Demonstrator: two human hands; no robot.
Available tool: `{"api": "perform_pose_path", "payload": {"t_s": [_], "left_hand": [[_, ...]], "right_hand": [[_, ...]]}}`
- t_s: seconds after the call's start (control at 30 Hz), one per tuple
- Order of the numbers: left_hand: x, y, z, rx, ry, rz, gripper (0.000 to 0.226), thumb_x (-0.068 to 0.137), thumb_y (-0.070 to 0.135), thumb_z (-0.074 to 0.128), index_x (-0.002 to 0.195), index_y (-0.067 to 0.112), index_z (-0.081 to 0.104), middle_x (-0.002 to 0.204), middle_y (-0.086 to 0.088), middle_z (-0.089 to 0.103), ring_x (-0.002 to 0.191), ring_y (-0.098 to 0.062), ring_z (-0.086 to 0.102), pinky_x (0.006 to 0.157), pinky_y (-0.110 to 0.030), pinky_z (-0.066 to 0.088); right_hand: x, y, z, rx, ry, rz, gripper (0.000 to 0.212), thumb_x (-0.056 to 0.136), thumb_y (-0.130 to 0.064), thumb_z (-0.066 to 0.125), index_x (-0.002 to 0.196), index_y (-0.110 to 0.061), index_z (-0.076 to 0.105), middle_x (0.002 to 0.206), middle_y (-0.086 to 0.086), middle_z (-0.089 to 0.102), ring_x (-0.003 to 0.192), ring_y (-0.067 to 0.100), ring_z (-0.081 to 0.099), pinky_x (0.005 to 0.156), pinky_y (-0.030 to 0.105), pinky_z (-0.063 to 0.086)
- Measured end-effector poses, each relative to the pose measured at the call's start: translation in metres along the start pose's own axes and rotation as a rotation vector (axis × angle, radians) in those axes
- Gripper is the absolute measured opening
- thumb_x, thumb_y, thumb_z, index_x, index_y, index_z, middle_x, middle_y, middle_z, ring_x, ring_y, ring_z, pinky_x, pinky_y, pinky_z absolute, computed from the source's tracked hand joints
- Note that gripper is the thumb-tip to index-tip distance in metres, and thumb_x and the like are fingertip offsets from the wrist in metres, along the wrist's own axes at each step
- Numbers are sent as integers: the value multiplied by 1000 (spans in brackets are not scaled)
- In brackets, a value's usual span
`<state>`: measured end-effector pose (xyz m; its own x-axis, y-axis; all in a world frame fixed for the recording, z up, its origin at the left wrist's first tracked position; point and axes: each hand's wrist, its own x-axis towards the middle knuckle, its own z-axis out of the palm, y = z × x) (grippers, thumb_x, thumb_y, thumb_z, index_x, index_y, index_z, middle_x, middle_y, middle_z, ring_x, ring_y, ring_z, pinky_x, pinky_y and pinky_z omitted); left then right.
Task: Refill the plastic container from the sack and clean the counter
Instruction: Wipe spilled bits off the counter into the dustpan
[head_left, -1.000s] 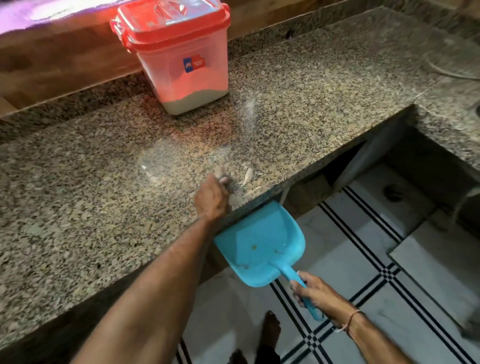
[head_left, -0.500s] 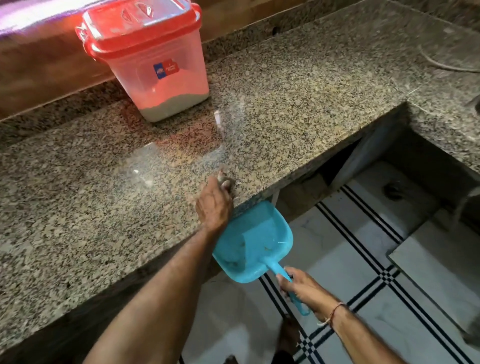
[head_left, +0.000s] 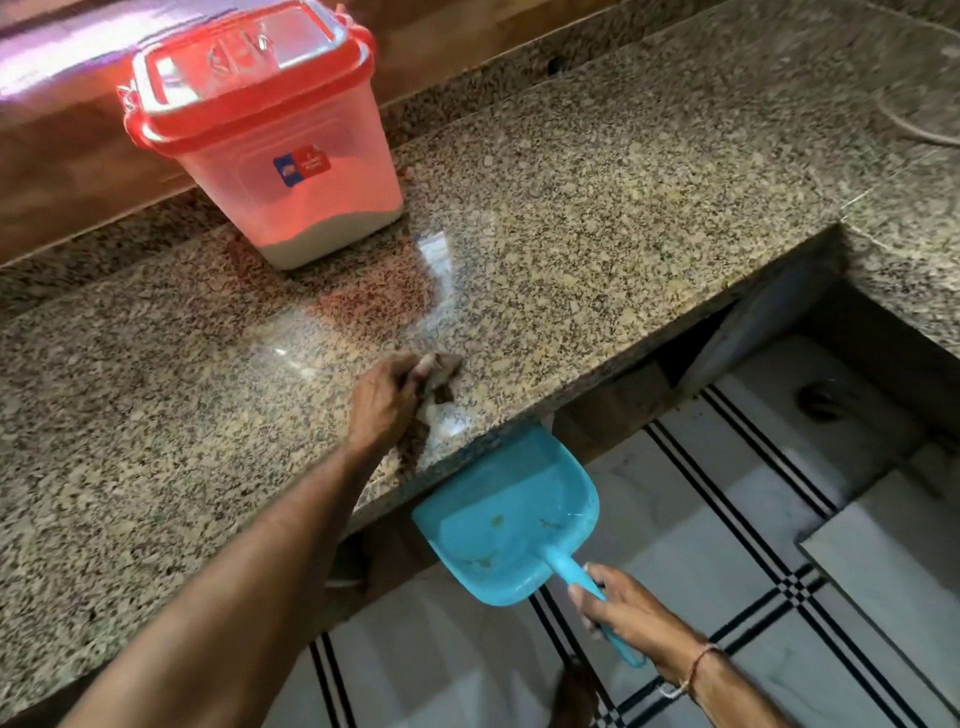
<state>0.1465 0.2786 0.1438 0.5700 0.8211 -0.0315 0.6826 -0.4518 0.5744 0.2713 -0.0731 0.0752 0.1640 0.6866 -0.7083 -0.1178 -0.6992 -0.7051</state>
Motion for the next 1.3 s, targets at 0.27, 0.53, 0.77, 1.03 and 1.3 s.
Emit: {"api": "perform_pose_path", "payload": {"t_s": [0.27,0.53,0.77,1.03,1.3], "left_hand": [[-49,17,1,-82,-60,25,29,103,40,55,83,21,63,88,1,60,77,-11,53,64,-28,36],[-59,22,6,32,-19,-2,35,106,43,50,108,16,72,103,1,54,93,-16,53,71,-21,39],[-83,15,15,254,-45,187,38,108,42,37,113,16,64,105,0,53,91,-15,46,69,-18,29],[-64,35,-7,171,-260,-47,30,109,24,42,82,15,52,92,-5,55,83,-18,53,67,-23,41],[-118,27,21,333,-23,147,21,108,29,28,92,22,41,93,4,40,84,-16,39,68,-28,36]], "right_hand": [[-5,-5,-2,-24,-37,34,38,99,-38,58,114,-3,57,80,-2,58,70,8,55,74,30,49],[4,-33,22,-32,-12,2,27,102,-26,55,107,0,59,79,0,58,66,6,55,66,22,49],[3,-48,47,-69,-32,-20,25,103,-30,55,108,-6,60,85,-1,60,69,4,56,62,16,48],[-6,-61,54,-42,-31,-5,19,100,-35,58,102,-16,62,83,-3,60,72,7,55,67,24,47],[-11,-66,70,-22,2,-40,12,103,-26,55,100,-15,59,77,-5,55,61,3,49,50,10,39]]}}
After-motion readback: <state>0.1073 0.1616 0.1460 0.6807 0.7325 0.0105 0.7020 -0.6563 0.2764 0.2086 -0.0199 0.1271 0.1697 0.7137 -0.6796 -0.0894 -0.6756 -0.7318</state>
